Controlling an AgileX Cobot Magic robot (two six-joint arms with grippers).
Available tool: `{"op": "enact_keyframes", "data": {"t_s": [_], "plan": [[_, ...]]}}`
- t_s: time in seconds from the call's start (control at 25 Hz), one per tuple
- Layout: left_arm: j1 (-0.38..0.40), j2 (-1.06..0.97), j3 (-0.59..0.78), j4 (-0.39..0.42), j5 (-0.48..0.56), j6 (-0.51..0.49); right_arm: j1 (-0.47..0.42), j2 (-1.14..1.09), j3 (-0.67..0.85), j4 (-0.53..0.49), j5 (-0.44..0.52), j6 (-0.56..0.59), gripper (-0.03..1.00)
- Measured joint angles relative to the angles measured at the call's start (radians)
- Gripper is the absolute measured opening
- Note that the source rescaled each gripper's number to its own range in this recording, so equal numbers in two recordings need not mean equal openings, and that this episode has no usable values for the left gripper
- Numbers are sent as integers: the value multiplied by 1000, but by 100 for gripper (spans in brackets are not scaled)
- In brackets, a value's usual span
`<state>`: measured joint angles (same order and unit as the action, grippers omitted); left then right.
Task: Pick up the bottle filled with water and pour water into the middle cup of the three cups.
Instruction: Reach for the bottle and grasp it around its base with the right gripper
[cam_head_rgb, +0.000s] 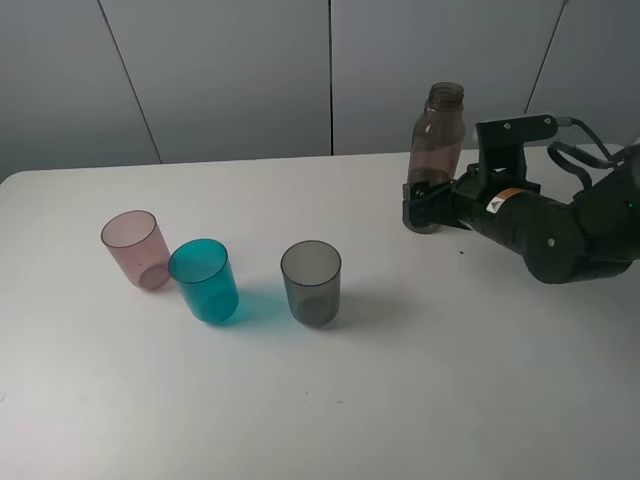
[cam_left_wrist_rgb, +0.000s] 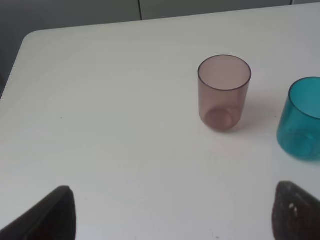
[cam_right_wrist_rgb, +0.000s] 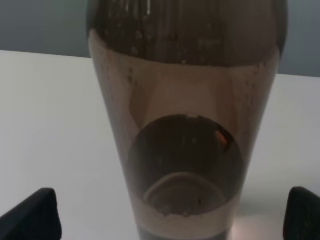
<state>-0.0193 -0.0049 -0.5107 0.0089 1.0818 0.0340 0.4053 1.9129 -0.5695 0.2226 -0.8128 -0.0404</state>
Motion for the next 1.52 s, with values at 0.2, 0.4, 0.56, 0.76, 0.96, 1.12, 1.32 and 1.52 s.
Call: {"op": "enact_keyframes", "data": {"t_s": [0.2,0.4,0.56,0.76,0.96,1.12,1.32,1.52], "plan": [[0,0,0,0,0,0,0,54,-8,9,-81,2,88],[0,0,0,0,0,0,-1,84,-27,28,-133,6,88],[0,0,0,0,0,0,-6,84,-54,30,-135,6,88],[0,0,0,0,0,0,-12,84,-79,28,-124,6,88],[0,0,0,0,0,0,-12,118,-98,24,-124,24,88],[0,0,0,0,0,0,-12,152,-118,13,-133,31,88],[0,0,0,0,0,0,-18,186,-152,6,-142,33,88],[0,0,0,0,0,0,-32,202,-165,0,-179,40,88]]}}
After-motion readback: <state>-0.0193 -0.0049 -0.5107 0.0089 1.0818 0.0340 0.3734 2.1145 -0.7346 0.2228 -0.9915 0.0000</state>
